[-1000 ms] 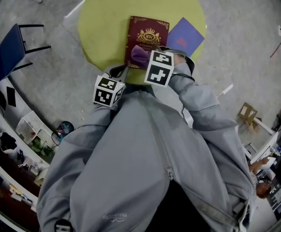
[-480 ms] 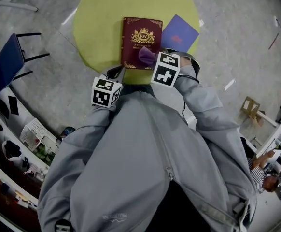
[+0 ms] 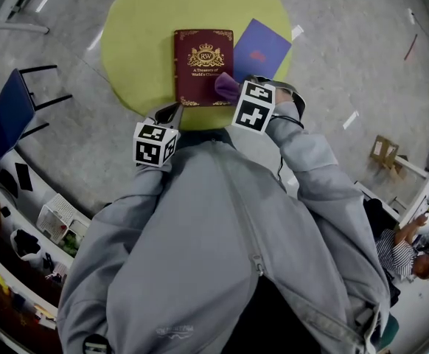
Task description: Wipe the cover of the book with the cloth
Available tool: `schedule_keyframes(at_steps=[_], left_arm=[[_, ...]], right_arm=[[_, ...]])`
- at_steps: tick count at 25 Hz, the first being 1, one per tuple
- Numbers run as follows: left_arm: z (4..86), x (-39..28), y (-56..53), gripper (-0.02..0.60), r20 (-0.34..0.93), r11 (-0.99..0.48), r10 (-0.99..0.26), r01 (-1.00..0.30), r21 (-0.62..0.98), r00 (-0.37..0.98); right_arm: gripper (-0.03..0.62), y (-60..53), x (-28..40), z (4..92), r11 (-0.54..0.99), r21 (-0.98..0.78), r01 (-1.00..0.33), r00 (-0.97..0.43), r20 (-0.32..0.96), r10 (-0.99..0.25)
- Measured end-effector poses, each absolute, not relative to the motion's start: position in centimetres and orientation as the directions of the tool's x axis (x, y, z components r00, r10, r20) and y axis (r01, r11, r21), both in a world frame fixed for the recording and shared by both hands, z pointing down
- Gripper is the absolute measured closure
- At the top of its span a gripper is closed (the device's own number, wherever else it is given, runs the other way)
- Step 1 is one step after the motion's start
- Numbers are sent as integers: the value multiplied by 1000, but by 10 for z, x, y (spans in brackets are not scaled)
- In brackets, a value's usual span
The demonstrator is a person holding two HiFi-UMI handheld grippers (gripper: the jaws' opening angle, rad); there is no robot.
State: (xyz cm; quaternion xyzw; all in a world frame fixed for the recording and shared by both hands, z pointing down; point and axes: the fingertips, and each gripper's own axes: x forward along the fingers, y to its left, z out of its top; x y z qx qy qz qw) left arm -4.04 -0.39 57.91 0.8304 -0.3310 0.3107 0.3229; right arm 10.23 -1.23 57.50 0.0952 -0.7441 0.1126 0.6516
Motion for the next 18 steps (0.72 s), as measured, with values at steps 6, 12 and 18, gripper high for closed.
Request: schedule_keyframes(at_steps=[6,12,18], left_arm=[[579,-38,-4,565,740,-586,-333,-743,323,584],[577,-36,-5,565,750,-599,-320,-737,314,580],[556,-29,-20,563,727,-630,-352,-724,282,589]], right_arm=[[511,-1,130,576,929,-58,-365,-106,994,21],[511,15,159,574,887,-57,-458,-90,996,18],[511,11,174,555,815,-28,-579,-127,990,-56]])
